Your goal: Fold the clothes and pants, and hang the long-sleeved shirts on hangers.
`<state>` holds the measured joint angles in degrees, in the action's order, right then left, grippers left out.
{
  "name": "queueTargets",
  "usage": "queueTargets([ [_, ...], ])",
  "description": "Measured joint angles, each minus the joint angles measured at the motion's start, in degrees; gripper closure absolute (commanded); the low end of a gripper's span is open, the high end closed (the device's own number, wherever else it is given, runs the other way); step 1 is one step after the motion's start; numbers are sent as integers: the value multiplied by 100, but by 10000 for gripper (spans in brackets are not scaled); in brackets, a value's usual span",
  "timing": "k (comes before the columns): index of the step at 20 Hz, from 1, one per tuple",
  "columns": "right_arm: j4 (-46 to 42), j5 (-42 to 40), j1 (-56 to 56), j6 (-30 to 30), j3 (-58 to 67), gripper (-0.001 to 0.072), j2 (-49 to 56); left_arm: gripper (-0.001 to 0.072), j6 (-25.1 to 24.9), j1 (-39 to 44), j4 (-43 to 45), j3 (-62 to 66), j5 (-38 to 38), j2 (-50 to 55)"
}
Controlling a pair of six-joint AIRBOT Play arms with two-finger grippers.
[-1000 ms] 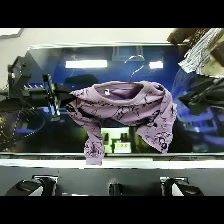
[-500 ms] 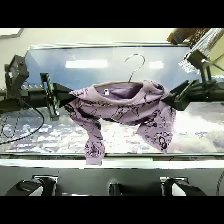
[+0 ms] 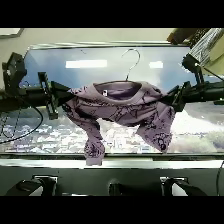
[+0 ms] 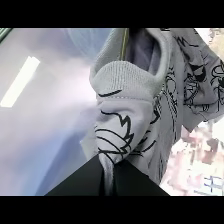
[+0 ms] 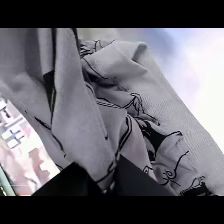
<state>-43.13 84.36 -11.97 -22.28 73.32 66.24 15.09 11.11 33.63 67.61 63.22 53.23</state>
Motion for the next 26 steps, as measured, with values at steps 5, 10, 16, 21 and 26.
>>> queueTargets([
  [5,-393,-22,4,-358,13,683,-763,202,310,4,-26,0,-278,11],
  [10,-1497,-227,7,-1589,15,683,-1912,154,1005,4,-13,-2,-1283,26],
  [16,-3696,-911,9,-4111,90,681,-3292,154,2448,0,-9,-2,-2503,28],
  [21,-6043,-1082,9,-5836,590,683,-3818,155,3353,2,-7,-2,-2736,28],
  [26,-8220,-1449,9,-7335,1032,683,-3773,157,3803,2,-4,-2,-2796,28],
])
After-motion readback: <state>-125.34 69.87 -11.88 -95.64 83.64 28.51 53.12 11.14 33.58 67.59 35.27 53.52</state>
